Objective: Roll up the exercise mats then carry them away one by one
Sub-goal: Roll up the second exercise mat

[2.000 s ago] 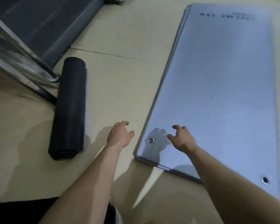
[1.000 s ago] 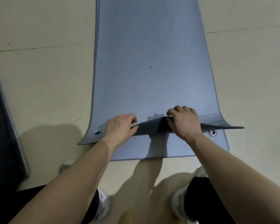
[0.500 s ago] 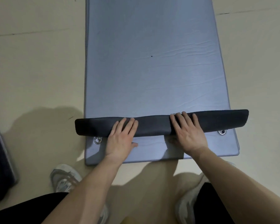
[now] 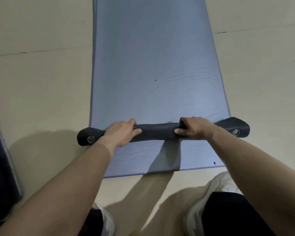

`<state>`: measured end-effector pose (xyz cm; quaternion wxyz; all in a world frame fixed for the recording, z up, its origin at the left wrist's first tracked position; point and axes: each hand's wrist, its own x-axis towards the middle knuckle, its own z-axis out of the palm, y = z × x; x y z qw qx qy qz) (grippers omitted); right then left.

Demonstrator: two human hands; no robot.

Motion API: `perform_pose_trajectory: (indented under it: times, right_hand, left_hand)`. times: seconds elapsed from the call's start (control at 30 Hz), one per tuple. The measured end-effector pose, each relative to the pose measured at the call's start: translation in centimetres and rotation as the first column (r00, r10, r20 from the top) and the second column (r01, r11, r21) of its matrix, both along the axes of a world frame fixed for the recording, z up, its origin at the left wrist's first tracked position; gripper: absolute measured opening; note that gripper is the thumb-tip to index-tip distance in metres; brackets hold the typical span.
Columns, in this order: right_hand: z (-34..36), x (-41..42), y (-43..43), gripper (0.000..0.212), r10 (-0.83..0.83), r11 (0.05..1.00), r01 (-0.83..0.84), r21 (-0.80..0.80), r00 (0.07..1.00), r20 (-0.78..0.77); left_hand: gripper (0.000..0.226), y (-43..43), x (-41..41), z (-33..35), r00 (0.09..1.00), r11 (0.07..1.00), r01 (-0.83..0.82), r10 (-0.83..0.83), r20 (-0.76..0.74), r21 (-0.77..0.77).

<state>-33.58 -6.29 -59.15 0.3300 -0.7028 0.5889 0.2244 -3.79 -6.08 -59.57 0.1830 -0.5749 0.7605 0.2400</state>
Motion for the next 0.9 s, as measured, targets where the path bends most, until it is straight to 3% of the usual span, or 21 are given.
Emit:
perform_pose_trajectory:
  times: [0.07,0.1,0.17,0.23,0.33,0.37,0.43,0.5,0.57,0.6,0.7,0.8,0.9]
  right_hand:
    - [-0.7,0.1,-1.1,0.050,-0.010,0.999,0.009,-0.053,1.000,-0.027]
    - [-1.2,0.2,-1.3,0.052,-0.020,0.982,0.011,-0.188,0.999,-0.044]
    - [-2.4,0.9,-0.6,0.049,-0.062,0.843,0.022,-0.537,0.996,-0.057]
    - [-3.8,2.1,1.4,0.053,-0.037,0.704,0.030,-0.710,0.999,0.005]
    - [-6.5,2.0,3.5,0.111,0.063,0.800,-0.128,-0.586,0.989,-0.130]
    - [-7.0,1.6,3.0,0.123,0.091,0.814,-0.170,-0.556,0.982,-0.166]
    - [-7.2,1.4,0.9,0.127,0.107,0.831,-0.186,-0.524,0.978,-0.177]
    - [-6.9,1.5,-1.5,0.126,0.130,0.850,-0.197,-0.488,0.977,-0.169]
    - [-6.4,1.4,-2.9,0.126,0.155,0.856,-0.212,-0.471,0.975,-0.157]
    - [-6.1,1.2,-3.2,0.125,0.149,0.862,-0.191,-0.469,0.981,-0.127]
    - [-4.2,0.8,-4.4,0.119,0.115,0.917,-0.139,-0.374,0.990,-0.088]
    - [-1.6,1.3,-5.2,0.103,0.099,0.973,-0.109,-0.203,0.993,-0.059]
    - [0.1,1.8,-3.5,0.082,0.035,0.999,-0.035,0.029,0.999,0.003]
  left_hand:
    - [0.045,-1.3,0.1,-1.2,0.999,0.997,-0.038,0.039,-0.010,0.068]
    - [0.044,-2.1,0.1,-1.8,0.998,0.997,-0.060,0.060,-0.011,0.055]
    - [0.043,-3.6,0.0,-3.0,0.996,0.996,-0.073,0.075,0.041,-0.048]
    - [0.043,-4.5,-0.4,-4.0,0.984,0.982,-0.094,0.116,0.132,-0.162]
    - [0.036,-4.1,-1.8,-5.2,0.966,0.880,-0.214,0.255,0.040,-0.424]
    - [0.033,-3.4,-2.2,-5.5,0.961,0.815,-0.252,0.275,-0.034,-0.521]
    - [0.032,-1.2,-2.3,-6.3,0.962,0.723,-0.272,0.208,-0.177,-0.635]
    - [0.061,0.7,-1.9,-7.5,0.978,0.789,-0.191,0.100,-0.185,-0.584]
    - [0.096,0.6,-1.0,-8.0,0.998,0.862,-0.025,-0.006,-0.059,-0.506]
    - [0.100,-0.2,-0.6,-8.0,0.999,0.869,0.010,-0.032,-0.038,-0.495]
    - [0.086,-2.9,-0.5,-5.9,0.994,0.895,0.005,-0.053,-0.095,-0.445]
    - [0.076,-4.3,-0.2,-2.5,0.993,0.985,-0.003,-0.017,-0.117,-0.171]
    - [0.072,-4.4,0.1,-0.7,0.998,0.994,0.031,-0.025,-0.057,0.105]
